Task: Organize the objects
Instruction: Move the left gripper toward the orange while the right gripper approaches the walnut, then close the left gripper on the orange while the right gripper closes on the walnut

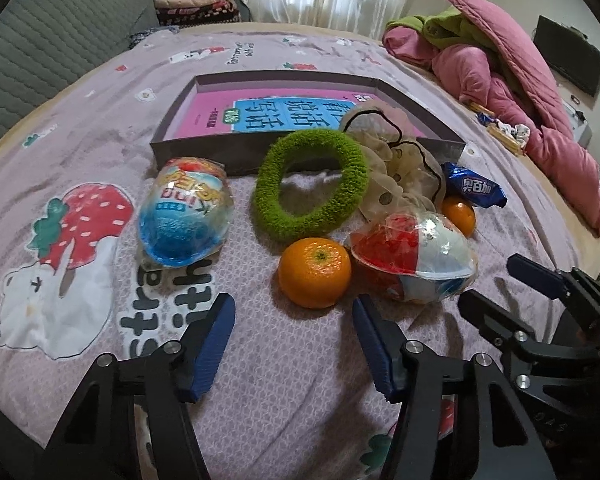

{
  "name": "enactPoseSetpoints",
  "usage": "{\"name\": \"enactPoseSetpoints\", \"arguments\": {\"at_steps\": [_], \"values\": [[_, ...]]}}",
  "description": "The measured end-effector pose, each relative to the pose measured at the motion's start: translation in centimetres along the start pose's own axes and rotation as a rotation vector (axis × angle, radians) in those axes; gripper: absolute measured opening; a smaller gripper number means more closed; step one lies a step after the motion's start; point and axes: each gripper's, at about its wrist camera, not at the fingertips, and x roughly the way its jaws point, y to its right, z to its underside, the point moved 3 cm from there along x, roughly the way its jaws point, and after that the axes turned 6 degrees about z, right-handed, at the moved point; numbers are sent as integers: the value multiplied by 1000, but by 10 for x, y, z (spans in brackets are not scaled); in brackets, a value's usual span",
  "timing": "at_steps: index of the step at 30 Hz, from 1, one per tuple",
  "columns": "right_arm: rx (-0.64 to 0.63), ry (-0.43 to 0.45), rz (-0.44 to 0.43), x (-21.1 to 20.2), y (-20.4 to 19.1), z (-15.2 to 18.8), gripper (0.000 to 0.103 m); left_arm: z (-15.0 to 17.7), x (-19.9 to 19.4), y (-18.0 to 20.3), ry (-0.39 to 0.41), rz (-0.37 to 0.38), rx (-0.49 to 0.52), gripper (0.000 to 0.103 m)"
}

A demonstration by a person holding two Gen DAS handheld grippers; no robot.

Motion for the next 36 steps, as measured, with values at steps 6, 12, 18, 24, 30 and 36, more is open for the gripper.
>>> {"name": "enactPoseSetpoints", "arguments": {"at_steps": [6, 12, 18, 24, 30, 36], "values": [[-3, -5, -11, 7, -1, -3, 65, -5, 6, 4, -1, 21, 0, 55], [-10, -13, -18, 15, -4, -5, 56, -9, 13, 6, -9, 38, -4, 55], [-28, -15, -23, 22, -9, -8, 51, -11, 19, 8, -15, 53, -8, 54], [-54, -11, -27, 30, -15, -10, 39, -13, 25, 7, -18, 58, -21, 49], [-63, 7, -34, 31, -17, -11, 33, -17, 29, 6, -15, 53, -33, 40], [-44, 20, -43, 29, -13, -11, 33, -16, 28, 4, -7, 62, -33, 39]]}}
